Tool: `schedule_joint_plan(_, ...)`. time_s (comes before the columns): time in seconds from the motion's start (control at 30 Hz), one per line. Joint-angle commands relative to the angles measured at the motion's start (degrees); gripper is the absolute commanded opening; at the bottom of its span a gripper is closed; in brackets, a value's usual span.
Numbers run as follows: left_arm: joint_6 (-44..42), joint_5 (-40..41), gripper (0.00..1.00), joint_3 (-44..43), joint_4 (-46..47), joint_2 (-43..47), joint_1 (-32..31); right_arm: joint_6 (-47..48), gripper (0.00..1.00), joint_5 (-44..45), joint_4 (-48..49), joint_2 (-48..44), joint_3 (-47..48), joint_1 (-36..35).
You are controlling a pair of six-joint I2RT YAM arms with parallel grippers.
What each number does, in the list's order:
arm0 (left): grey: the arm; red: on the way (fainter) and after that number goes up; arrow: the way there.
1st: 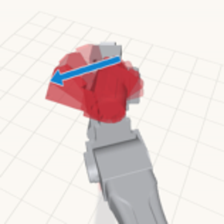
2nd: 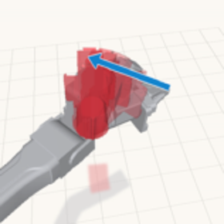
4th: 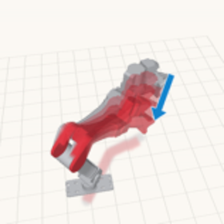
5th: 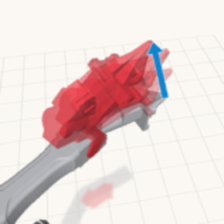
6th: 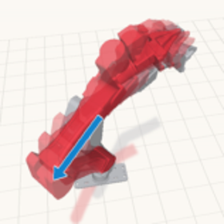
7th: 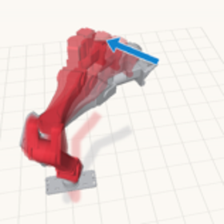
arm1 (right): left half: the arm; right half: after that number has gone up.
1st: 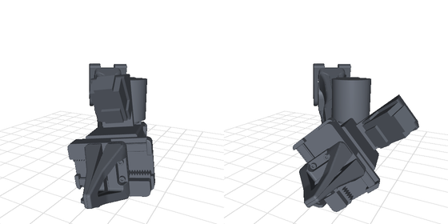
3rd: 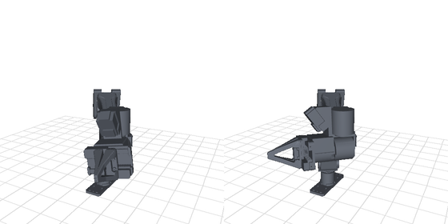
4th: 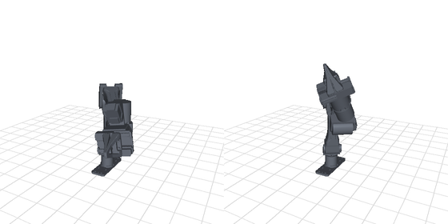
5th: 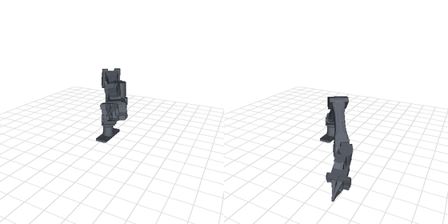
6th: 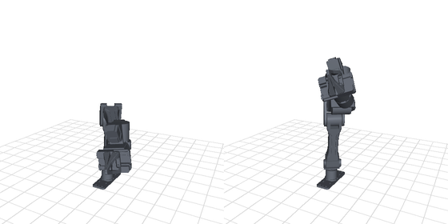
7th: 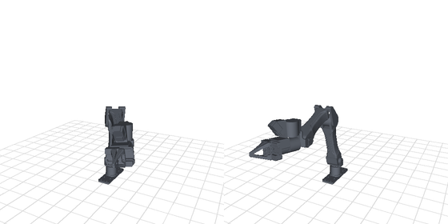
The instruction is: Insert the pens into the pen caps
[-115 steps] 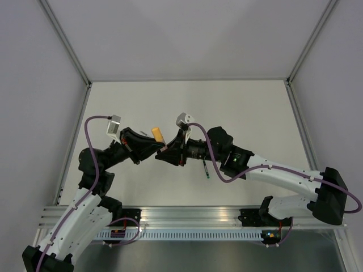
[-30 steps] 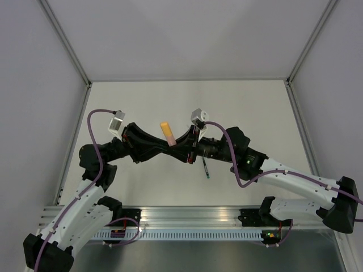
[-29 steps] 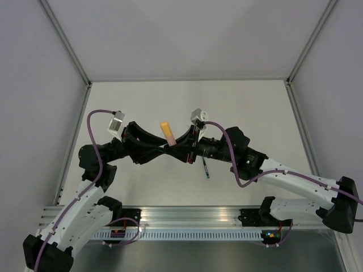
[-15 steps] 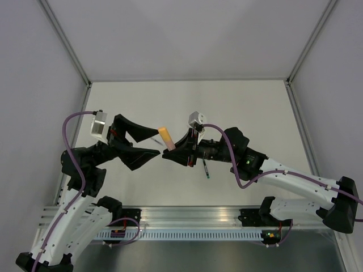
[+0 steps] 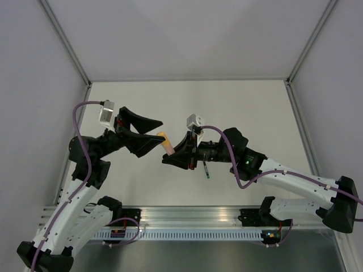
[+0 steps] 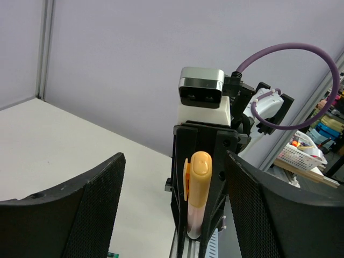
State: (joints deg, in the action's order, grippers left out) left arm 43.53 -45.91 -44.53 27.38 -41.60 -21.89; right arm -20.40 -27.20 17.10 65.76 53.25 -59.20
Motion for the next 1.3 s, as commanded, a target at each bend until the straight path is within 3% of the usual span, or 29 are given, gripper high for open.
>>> schedule_joint_plan(0.0, -0.3, 0.3, 0.78, -0.6, 3.1, -0.4, 0.0, -0.8, 0.0, -1.6, 2.5, 0.2, 0.6, -0.3)
schedule_joint_plan(0.1, 2.9, -0.8, 0.64, 0.8, 7.8, -1.2, 0.0, -0.9, 0.0, -1.8, 2.5, 0.4, 0.9, -0.2)
schedule_joint_plan(0.13, 3.7, -1.5, 0.5, 1.0, 8.7, -1.9, 0.0, -0.9, 0.0, -1.8, 2.7, 0.5, 0.9, -0.2)
schedule_joint_plan(0.2, 5.6, -2.3, 0.35, 1.2, 10.9, -2.4, 0.0, -1.0, 0.0, -1.8, 2.8, 0.9, 0.9, -0.2)
schedule_joint_plan(0.23, 6.6, -3.0, 0.2, 2.2, 12.3, -2.5, 0.0, -1.0, 0.0, -1.9, 2.9, 1.0, 1.1, -0.3)
schedule_joint_plan(0.3, 9.1, -3.7, 0.02, 3.6, 16.8, -3.0, 0.0, -1.2, 0.0, -1.7, 3.6, 1.5, 1.3, -0.3)
schedule_joint_plan(0.4, 12.1, -5.9, 0.02, 7.2, 23.8, -3.1, 0.0, -2.0, 0.0, -0.6, 5.0, 2.2, 2.2, -0.2)
schedule_joint_plan(0.63, 11.9, -7.4, 0.02, 11.7, 25.3, -1.8, 0.0, -0.9, 0.0, 1.6, 5.7, 1.2, 4.7, -0.2)
schedule_joint_plan(0.87, 17.6, -9.0, 0.02, 14.3, 34.0, -5.0, 0.0, 3.3, 0.0, 4.9, 1.1, 1.5, 10.5, -0.3)
schedule_joint_plan(1.27, 16.6, -10.6, 0.02, 16.1, 33.8, -5.2, 0.0, 8.1, 0.0, 8.0, -5.8, 6.0, 23.8, 0.0)
